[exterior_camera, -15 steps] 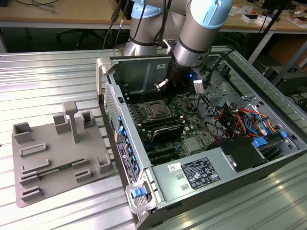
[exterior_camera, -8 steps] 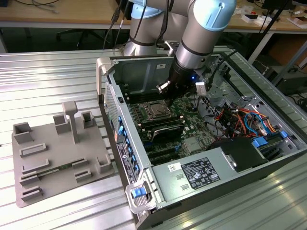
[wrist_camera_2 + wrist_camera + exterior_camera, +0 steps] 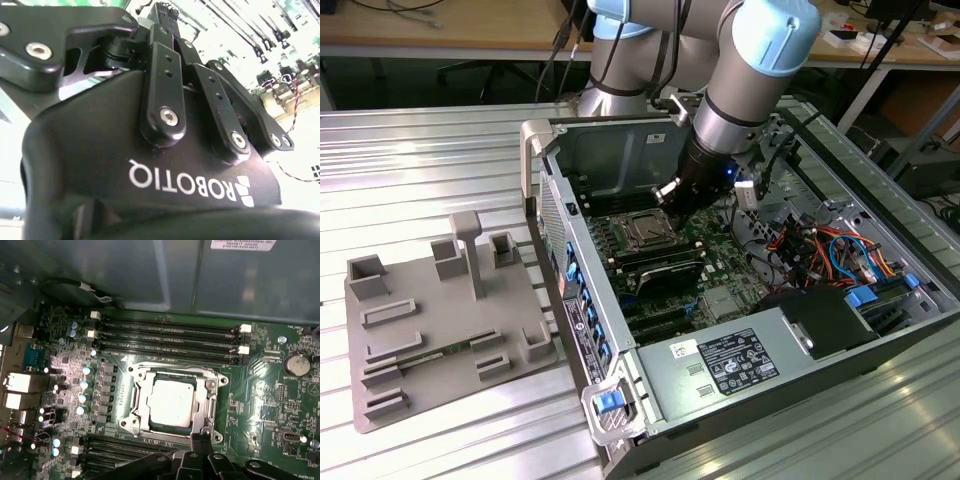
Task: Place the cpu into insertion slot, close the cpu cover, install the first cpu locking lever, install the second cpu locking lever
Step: 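Install the second cpu locking lever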
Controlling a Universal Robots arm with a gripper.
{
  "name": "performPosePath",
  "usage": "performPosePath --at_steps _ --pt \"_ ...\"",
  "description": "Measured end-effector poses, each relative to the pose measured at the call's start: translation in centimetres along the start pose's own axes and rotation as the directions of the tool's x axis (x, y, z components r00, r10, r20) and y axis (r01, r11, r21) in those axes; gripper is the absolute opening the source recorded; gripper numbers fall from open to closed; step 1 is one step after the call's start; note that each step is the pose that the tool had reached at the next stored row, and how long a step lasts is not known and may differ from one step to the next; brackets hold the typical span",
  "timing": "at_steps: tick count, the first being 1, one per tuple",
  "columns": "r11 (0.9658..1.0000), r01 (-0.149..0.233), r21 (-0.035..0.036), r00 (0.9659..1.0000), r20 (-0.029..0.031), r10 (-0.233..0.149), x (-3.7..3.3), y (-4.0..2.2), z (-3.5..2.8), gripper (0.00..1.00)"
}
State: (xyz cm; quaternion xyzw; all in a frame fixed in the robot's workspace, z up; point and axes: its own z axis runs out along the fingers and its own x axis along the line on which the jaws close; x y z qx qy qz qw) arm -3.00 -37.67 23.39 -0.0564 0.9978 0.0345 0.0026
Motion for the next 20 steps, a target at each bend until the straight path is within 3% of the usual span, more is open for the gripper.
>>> performPosePath --at_steps 1,2,3,4,5,6,7,20 --pt "1.0000 -0.001 0.0094 1.0000 -0.0010 0.001 -0.01 -0.01 0.01 0.11" --pt "0.9997 -0.003 0.0248 1.0000 -0.0043 0.003 -0.07 -0.02 0.02 0.11" --pt "0.9996 -0.005 0.0276 0.9999 -0.0138 0.005 -0.18 -0.03 0.04 0.11" --pt "0.9996 -0.006 0.0278 0.9997 -0.0256 0.006 -0.27 -0.04 0.06 0.11" --pt "0.9996 -0.007 0.0270 0.9987 -0.0499 0.009 -0.42 -0.06 0.08 0.11" --pt "0.9996 -0.008 0.0262 0.9981 -0.0605 0.010 -0.48 -0.07 0.10 0.11" --pt "0.9996 -0.009 0.0252 0.9971 -0.0751 0.011 -0.62 -0.09 0.11 0.11" --pt "0.9996 -0.012 0.0251 0.9971 -0.0751 0.013 -0.63 -0.95 0.58 0.11"
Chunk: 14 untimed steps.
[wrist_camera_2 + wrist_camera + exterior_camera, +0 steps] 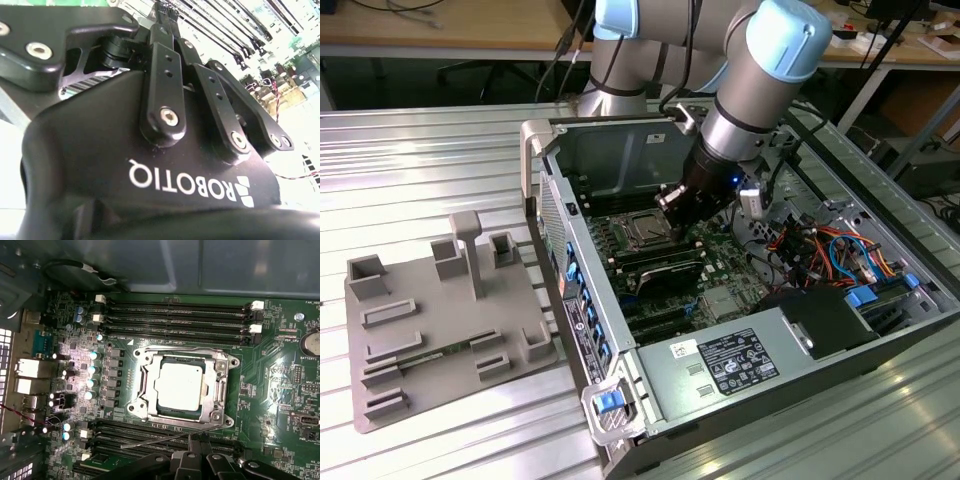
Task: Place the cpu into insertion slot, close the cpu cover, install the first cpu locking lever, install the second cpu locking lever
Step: 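Install the second cpu locking lever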
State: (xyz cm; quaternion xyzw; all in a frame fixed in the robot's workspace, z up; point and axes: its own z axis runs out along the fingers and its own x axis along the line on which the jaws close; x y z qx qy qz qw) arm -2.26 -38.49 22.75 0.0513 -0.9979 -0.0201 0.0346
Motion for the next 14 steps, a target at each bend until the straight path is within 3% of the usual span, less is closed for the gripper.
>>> performPosePath --at_steps 14 --pt "1.0000 0.000 0.0001 1.0000 0.0000 0.000 0.06 -0.12 1.17 0.11"
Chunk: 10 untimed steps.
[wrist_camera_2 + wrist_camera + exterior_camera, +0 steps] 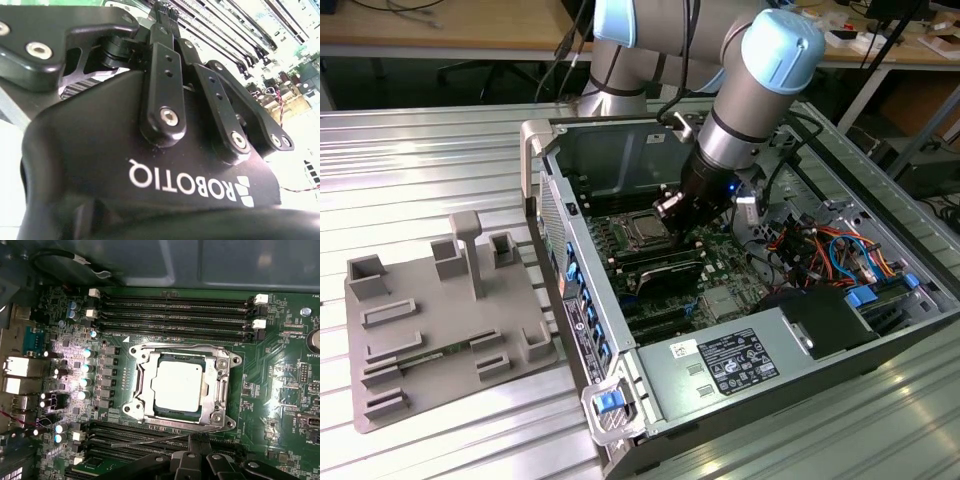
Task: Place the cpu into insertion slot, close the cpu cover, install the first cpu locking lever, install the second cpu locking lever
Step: 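Install the second cpu locking lever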
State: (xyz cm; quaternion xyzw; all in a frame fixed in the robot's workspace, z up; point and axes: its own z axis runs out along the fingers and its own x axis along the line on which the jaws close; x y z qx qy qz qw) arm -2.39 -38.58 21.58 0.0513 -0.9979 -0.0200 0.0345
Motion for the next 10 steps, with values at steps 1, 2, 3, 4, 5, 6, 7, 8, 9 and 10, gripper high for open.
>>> performPosePath --at_steps 1,2,3,4,5,6,7,8,9,10 --pt "1.0000 0.000 -0.0005 1.0000 0.0000 0.000 0.16 0.01 0.04 0.11" --pt "1.0000 0.000 -0.0008 1.0000 0.0000 0.000 0.35 0.03 0.08 0.11" --pt "1.0000 0.000 -0.0012 1.0000 0.0001 0.000 0.60 0.06 0.13 0.11" --pt "1.0000 0.000 -0.0015 1.0000 0.0001 0.000 0.84 0.09 0.18 0.11" --pt "1.0000 0.000 -0.0017 1.0000 0.0001 0.000 1.04 0.11 0.21 0.11" --pt "1.0000 0.000 -0.0018 1.0000 0.0002 0.000 1.21 0.12 0.25 0.11" --pt "1.0000 0.000 -0.0018 1.0000 0.0001 0.000 1.47 0.15 0.30 0.11" --pt "1.0000 0.000 -0.0024 1.0000 0.0002 0.000 1.74 0.18 0.35 0.11" --pt "1.0000 0.000 -0.0028 1.0000 0.0003 0.000 1.92 0.20 0.37 0.11" --pt "1.0000 0.000 -0.0031 1.0000 0.0003 0.000 2.07 0.21 0.39 0.11"
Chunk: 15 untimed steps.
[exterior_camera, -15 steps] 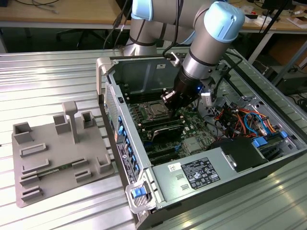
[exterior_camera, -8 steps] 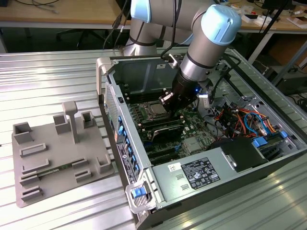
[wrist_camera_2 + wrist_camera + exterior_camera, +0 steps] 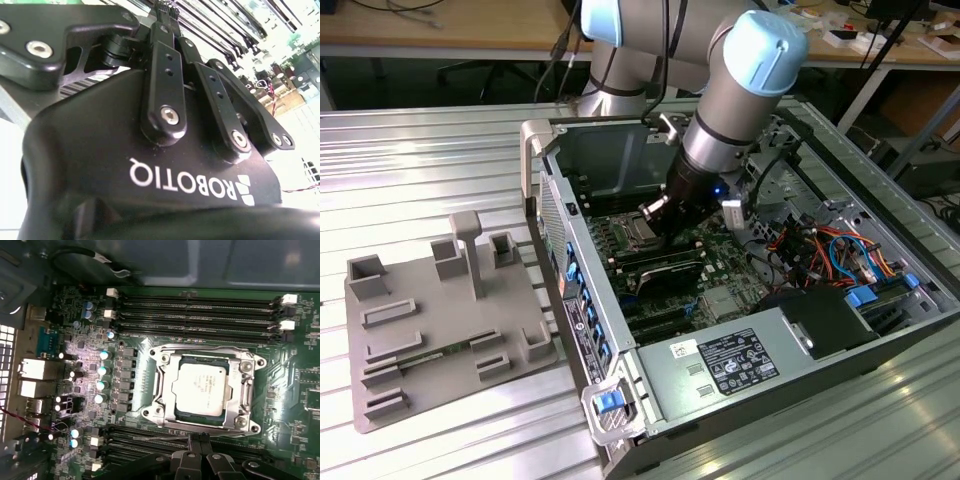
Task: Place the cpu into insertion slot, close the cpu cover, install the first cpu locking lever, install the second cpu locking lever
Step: 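Install the second cpu locking lever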
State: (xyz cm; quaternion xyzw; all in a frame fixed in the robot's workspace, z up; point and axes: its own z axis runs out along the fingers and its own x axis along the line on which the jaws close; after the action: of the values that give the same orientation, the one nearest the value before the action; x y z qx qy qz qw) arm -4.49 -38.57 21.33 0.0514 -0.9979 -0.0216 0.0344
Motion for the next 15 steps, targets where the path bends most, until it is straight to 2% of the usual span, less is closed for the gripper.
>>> performPosePath --at_steps 15 --pt "1.0000 0.000 -0.0034 1.0000 0.0002 0.000 2.26 0.21 0.48 0.11"
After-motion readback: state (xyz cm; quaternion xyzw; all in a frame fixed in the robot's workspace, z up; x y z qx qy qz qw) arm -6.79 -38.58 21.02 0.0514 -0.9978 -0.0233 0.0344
